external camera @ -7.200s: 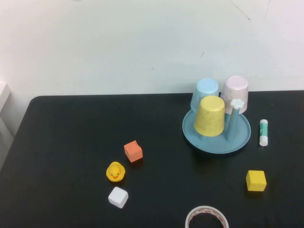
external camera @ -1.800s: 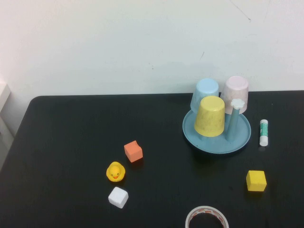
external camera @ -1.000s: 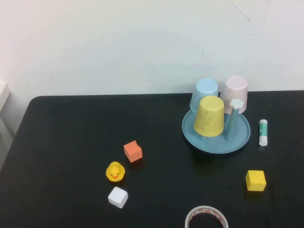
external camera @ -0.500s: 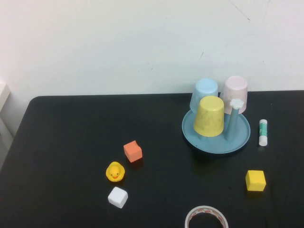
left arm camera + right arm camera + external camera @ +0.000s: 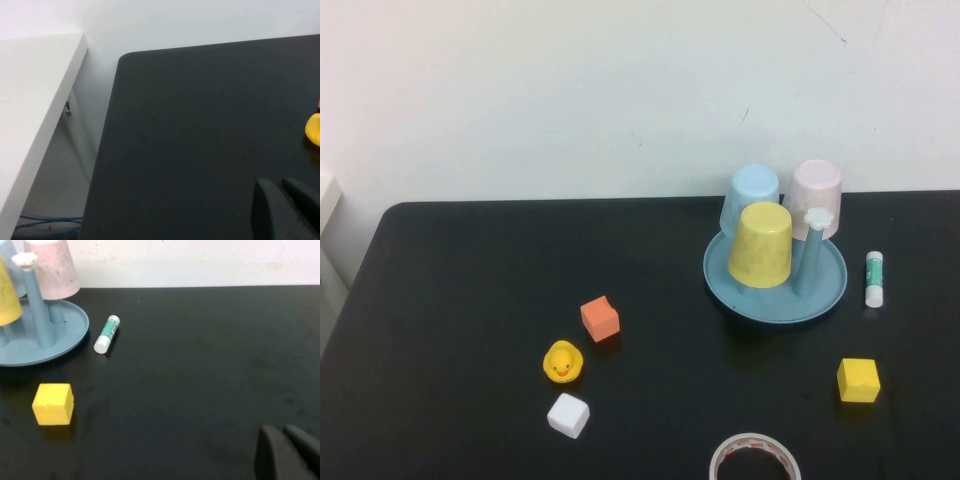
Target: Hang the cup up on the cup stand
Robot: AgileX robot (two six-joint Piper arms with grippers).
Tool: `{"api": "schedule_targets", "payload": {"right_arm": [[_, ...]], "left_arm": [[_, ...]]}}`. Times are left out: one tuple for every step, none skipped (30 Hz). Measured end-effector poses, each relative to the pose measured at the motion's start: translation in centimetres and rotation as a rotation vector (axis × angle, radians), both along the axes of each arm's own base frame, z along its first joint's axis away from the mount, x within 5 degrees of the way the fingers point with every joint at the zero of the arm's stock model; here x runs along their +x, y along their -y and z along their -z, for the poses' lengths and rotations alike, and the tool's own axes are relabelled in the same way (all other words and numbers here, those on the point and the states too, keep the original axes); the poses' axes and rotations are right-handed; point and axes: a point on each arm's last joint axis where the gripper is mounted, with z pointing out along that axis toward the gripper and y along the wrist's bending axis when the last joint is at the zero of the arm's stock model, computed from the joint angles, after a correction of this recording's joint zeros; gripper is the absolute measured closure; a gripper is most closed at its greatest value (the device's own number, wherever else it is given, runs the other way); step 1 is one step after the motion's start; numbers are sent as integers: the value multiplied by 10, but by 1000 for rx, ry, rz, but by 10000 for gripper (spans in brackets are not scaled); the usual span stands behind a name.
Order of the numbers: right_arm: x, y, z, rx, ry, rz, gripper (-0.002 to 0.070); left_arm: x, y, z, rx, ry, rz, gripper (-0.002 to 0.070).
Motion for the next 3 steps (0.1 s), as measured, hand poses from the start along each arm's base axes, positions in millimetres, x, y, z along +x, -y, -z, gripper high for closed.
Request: {"api": "schedule_targets", "payload": {"right_arm": [[0,0,0,0,0,0,678],[0,0,0,-2,0,0,678],[0,0,0,-2,0,0,678]], "left_arm": [[0,0,0,0,0,0,676],[0,0,0,0,0,0,676],[0,0,0,0,0,0,676]]}}
